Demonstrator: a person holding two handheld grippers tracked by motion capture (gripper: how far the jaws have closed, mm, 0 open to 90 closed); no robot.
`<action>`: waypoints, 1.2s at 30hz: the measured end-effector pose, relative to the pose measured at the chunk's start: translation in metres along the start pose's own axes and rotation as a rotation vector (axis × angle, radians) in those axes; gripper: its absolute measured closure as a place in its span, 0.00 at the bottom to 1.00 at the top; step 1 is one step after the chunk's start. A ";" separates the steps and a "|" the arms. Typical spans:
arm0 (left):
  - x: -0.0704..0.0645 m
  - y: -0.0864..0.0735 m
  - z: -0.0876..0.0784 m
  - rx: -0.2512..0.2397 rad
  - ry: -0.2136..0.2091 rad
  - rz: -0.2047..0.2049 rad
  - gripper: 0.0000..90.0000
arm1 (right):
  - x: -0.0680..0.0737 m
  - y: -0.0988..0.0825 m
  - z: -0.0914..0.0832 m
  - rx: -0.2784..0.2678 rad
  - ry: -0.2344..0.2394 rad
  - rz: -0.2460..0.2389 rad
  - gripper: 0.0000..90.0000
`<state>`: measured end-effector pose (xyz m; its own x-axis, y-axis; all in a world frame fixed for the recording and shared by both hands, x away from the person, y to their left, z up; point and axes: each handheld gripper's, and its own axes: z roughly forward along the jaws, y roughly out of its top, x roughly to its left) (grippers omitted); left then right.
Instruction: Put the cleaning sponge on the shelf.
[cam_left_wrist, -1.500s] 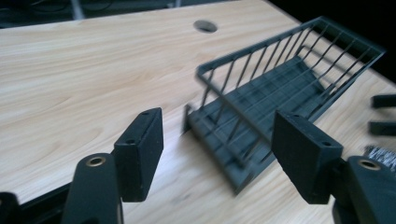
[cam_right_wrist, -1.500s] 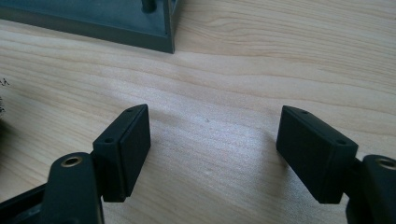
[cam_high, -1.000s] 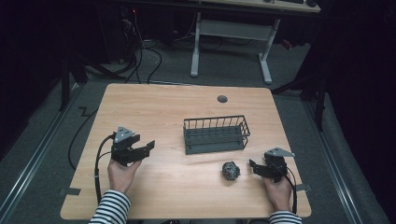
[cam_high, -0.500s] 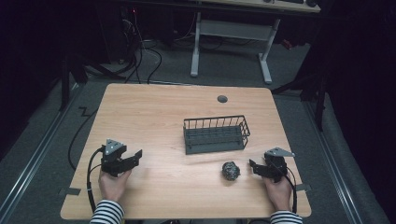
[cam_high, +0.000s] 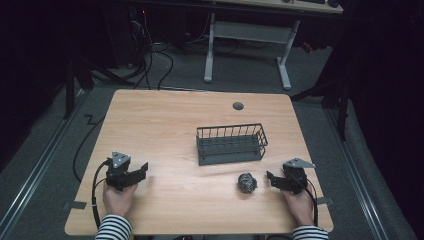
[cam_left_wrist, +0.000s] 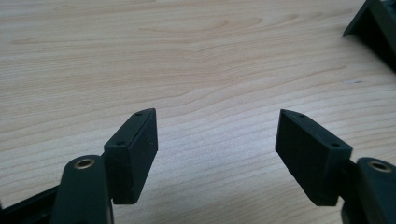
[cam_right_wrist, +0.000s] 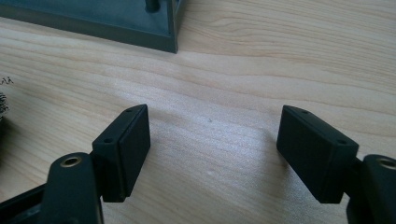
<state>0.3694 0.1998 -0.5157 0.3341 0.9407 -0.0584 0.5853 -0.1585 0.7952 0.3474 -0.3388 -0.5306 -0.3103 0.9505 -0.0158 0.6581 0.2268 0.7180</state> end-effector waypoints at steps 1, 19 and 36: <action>0.000 0.000 0.001 0.005 0.007 0.004 0.34 | 0.000 0.000 0.000 0.000 -0.001 0.000 0.29; 0.001 -0.017 0.013 0.080 0.032 0.025 0.34 | 0.002 -0.010 -0.027 -0.036 0.107 0.007 0.32; 0.000 -0.017 0.013 0.085 0.034 0.030 0.31 | 0.051 -0.012 -0.059 -0.130 0.269 -0.127 0.32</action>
<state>0.3697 0.1986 -0.5369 0.3279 0.9446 -0.0138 0.6364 -0.2101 0.7422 0.2835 -0.3058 -0.4988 -0.5663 0.8219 0.0610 0.5146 0.2948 0.8052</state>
